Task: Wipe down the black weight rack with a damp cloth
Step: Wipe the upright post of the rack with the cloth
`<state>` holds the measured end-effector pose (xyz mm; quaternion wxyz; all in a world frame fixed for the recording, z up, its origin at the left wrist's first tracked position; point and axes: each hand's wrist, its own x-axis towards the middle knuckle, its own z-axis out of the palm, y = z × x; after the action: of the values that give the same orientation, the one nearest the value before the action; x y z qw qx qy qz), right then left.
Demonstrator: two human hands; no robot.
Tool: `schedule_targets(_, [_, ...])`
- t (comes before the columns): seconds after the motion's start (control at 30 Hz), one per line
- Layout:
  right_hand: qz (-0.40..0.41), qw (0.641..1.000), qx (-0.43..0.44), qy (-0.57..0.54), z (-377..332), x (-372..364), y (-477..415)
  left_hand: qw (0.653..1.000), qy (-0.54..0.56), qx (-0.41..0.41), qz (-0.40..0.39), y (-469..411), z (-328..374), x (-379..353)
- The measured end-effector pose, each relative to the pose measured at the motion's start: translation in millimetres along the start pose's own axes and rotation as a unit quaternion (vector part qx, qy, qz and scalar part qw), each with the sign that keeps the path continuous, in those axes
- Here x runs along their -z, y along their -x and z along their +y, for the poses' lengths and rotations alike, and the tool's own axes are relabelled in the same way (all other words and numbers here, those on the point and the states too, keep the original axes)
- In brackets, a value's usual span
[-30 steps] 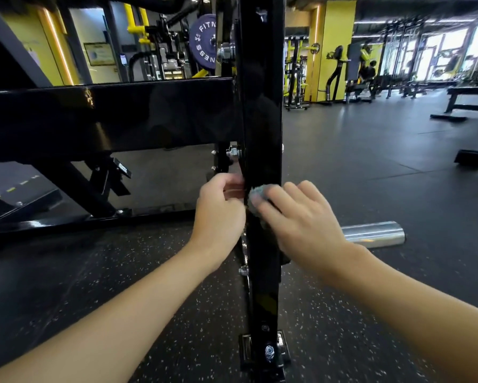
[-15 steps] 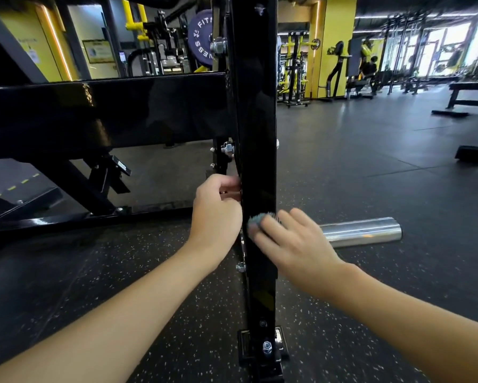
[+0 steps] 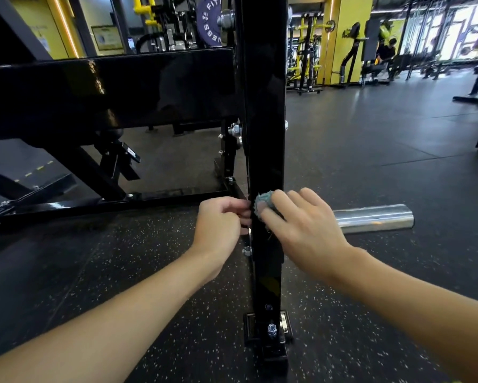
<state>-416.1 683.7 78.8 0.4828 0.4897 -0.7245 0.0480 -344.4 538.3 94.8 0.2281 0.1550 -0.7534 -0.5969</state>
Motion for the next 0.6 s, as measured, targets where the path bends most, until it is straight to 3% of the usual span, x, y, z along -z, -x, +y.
schedule_targets(0.13, [-0.075,0.992,0.098,-0.004,-16.9,-16.8,26.0,1.0,0.009,0.007,0.019,2.1,-1.0,-3.8])
schedule_targets(0.3, [-0.018,0.999,0.039,-0.013,-9.1,-15.7,14.6,0.999,0.016,0.027,0.01,1.4,-5.6,-3.4])
schedule_targets(0.47, [-0.087,0.99,0.107,-0.001,-7.3,-24.2,48.9,0.998,0.015,0.057,0.019,5.6,-15.0,-4.0])
schedule_targets(0.6, [-0.073,0.993,0.096,-0.017,-23.9,-32.6,39.5,0.997,0.013,0.08,0.006,12.7,-25.9,-8.6])
